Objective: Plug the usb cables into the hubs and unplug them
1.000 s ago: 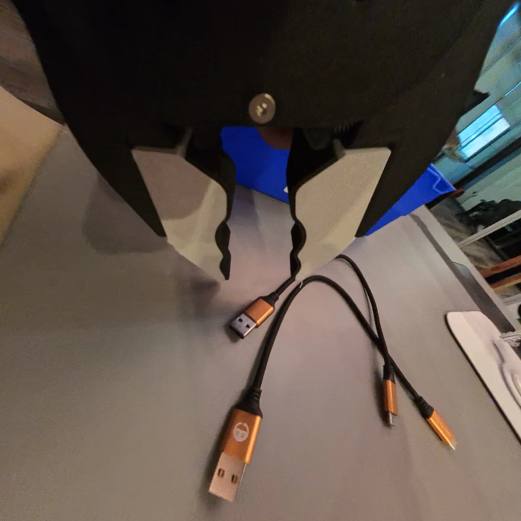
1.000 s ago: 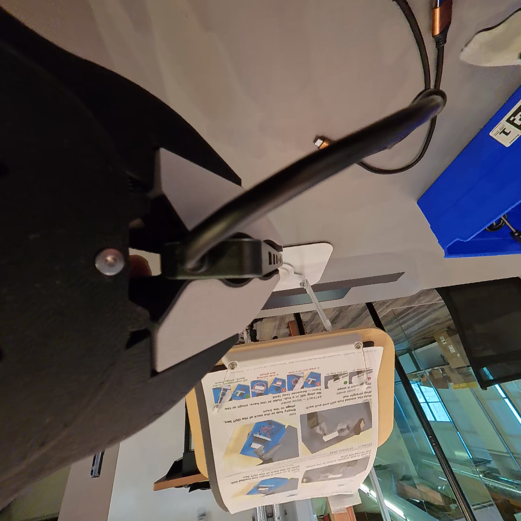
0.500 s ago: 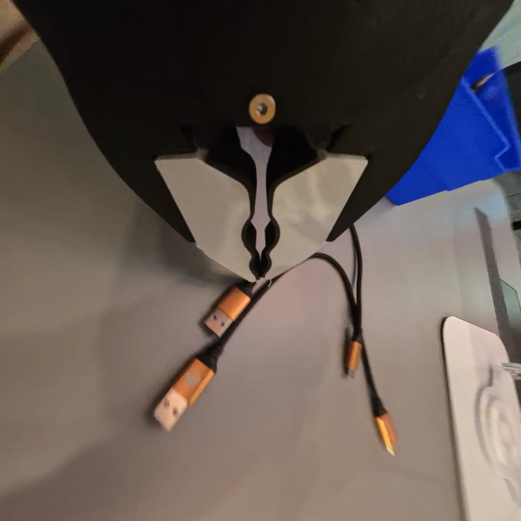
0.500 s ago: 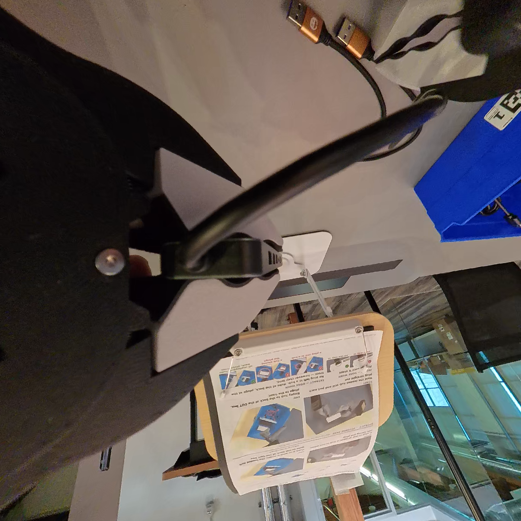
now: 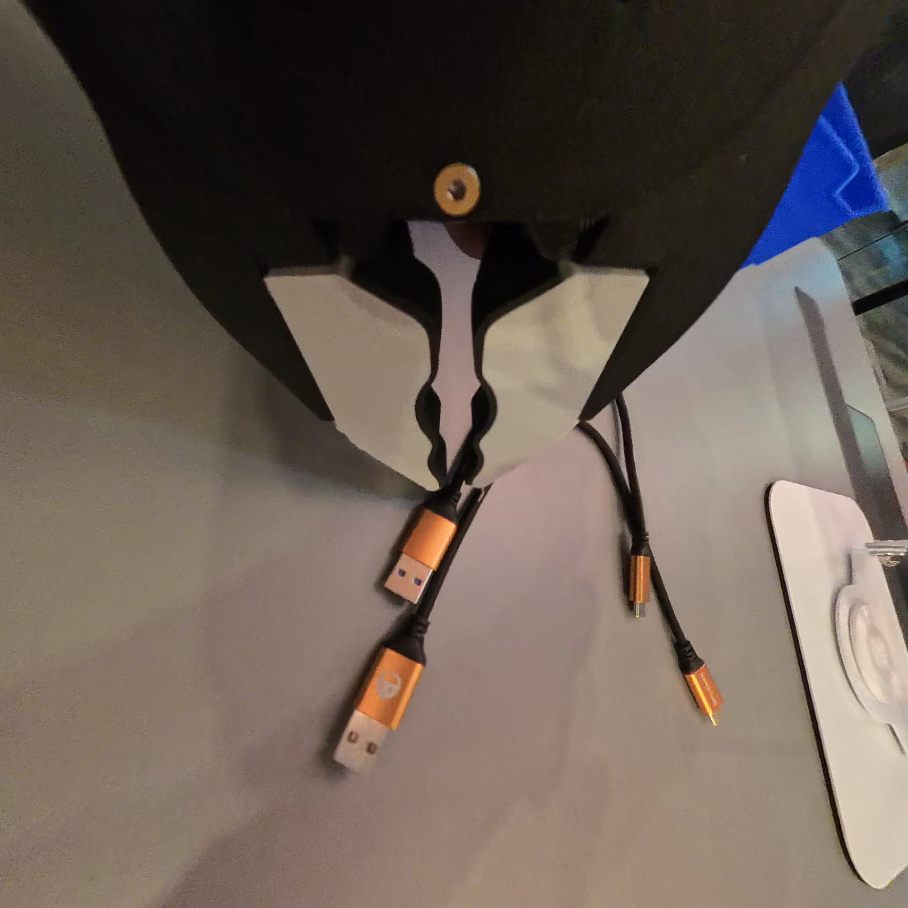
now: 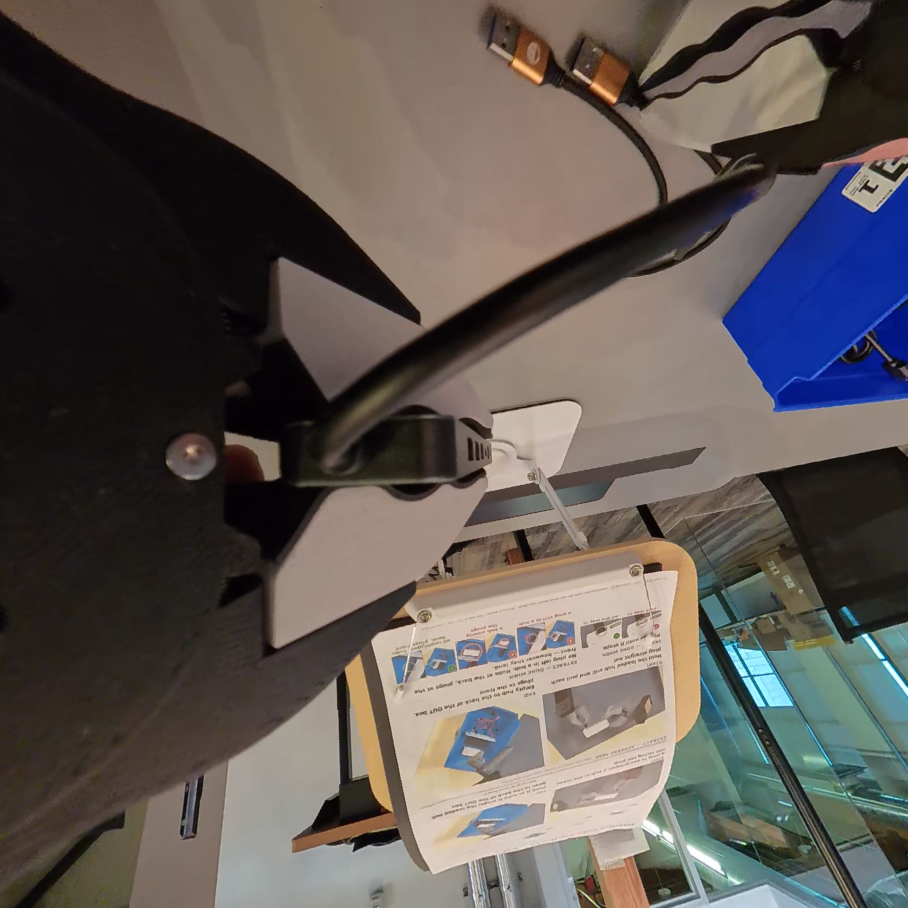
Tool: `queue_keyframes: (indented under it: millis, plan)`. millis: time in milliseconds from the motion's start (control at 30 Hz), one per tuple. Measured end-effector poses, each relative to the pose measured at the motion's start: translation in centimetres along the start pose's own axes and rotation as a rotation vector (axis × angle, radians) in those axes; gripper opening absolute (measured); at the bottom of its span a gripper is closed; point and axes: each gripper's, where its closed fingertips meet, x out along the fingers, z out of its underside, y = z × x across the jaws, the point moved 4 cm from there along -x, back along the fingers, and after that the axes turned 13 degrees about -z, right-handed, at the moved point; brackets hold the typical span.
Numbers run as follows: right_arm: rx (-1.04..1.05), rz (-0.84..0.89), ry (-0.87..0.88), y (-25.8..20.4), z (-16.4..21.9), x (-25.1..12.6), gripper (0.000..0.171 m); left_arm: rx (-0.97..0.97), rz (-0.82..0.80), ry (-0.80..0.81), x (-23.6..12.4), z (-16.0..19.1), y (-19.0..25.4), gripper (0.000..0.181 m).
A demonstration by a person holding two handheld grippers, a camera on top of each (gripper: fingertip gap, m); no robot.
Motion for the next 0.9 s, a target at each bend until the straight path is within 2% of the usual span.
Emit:
queue_keyframes:
  millis: [333, 500, 633, 667, 767, 900]
  plan:
    - [0.011, 0.011, 0.01, 0.3, 0.2, -0.4, 0.012, -0.149, 0.07, -0.003, 0.8, -0.5, -1.2, 0.0]
    - [0.012, 0.009, 0.021, 0.2, 0.3, -0.3, 0.012, -0.266, 0.09, 0.048, -0.9, -0.9, -2.9, 0.0]
    - [0.012, -0.005, 0.016, 0.0, 0.4, 0.0, 0.012, -0.237, 0.112, 0.078, -1.2, -1.3, -2.4, 0.0]
    - [0.01, -0.007, 0.012, -0.1, 0.4, 0.1, 0.012, -0.22, 0.099, 0.084, -0.9, -1.5, -2.1, 0.003]
    - [0.006, -0.009, 0.01, -0.2, 0.2, 0.2, 0.012, -0.098, 0.052, -0.017, 0.8, -0.8, -1.3, 0.028]
    - [0.005, -0.006, 0.01, -0.2, 0.1, 0.1, 0.012, -0.213, 0.125, 0.022, 1.5, -1.4, -1.2, 0.009]
